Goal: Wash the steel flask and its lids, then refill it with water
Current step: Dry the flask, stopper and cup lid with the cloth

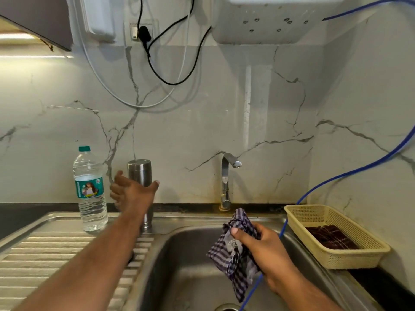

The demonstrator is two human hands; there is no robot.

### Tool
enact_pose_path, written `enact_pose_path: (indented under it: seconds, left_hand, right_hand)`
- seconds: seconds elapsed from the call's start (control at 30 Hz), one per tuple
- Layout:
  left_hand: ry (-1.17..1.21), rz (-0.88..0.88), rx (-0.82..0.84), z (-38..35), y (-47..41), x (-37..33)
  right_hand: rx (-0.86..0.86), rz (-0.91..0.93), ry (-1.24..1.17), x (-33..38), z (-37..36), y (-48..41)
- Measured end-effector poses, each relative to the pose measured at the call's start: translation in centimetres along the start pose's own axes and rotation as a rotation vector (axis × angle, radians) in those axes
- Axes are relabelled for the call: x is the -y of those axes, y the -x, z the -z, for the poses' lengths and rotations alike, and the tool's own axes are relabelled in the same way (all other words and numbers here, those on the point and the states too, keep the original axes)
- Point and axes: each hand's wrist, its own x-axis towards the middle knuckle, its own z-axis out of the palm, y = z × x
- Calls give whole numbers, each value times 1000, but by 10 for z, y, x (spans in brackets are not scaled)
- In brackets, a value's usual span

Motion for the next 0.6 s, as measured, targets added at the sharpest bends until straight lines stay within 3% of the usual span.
enact_pose_path:
  seconds: [0.17, 0.37, 0.5, 0.6]
  left_hand:
    - [35, 115, 213, -12, -43, 13]
    - [38, -43, 118, -14, -33, 5]
    - [242, -197, 224, 0, 3, -29]
    - [558, -92, 434, 11, 43, -48]
  right_hand:
    - [4, 45, 39, -2, 1, -4]
    - [-7, 87, 104, -6, -2, -11]
    - [-58, 119, 14, -3, 0, -12]
    - [-95, 140, -105, 2, 2, -10]
